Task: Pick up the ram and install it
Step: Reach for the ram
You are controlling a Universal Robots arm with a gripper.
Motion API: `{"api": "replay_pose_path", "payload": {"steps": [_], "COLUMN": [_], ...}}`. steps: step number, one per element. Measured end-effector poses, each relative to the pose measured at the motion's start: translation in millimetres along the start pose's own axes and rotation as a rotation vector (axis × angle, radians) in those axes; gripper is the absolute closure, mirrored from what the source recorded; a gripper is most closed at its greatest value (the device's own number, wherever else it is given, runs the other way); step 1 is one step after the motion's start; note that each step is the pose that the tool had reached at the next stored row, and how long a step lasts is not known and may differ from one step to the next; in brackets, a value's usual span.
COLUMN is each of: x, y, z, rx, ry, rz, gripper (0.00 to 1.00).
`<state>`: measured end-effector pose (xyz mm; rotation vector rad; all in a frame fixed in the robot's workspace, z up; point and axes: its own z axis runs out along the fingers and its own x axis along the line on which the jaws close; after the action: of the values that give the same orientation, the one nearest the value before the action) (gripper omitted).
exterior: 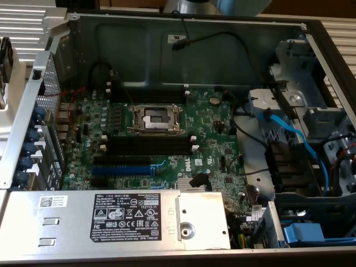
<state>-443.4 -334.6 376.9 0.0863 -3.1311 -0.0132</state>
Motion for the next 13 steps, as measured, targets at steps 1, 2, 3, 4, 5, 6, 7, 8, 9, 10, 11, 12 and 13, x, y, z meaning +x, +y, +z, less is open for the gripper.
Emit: {"api": "replay_pose_path", "payload": {"steps": [1,2,3,4,5,6,7,8,9,10,11,12,13], "x": [3.7,8.3,12.8,17.2,21.4,24.1,25.1,25.8,26.3,26.7,27.3,27.8,28.4], "y": [0.2,0.5,0.8,1.1,1.6,3.0,5.8,8.4,10.9,13.4,16.6,19.4,21.5], "z": [0.0,0.0,0.1,0.2,0.2,0.2,0.2,0.3,0.4,0.3,0.3,0.4,0.4], "rx": [-0.0001,0.0000,0.0000,0.0000,0.0000,0.0002,0.0008,0.0019,0.0032,0.0045,0.0055,0.0060,0.0065], "ry": [0.0000,0.0000,0.0001,0.0000,0.0000,0.0002,0.0002,0.0002,0.0002,0.0004,0.0006,0.0004,0.0005], "rz": [-0.001,-0.001,-0.001,-0.001,-0.001,-0.001,-0.002,-0.004,-0.007,-0.010,-0.013,-0.015,-0.018], "gripper": [0.90,0.90,0.90,0.90,0.90,0.90,0.90,0.90,0.90,0.90,0.90,0.90,0.90]}}
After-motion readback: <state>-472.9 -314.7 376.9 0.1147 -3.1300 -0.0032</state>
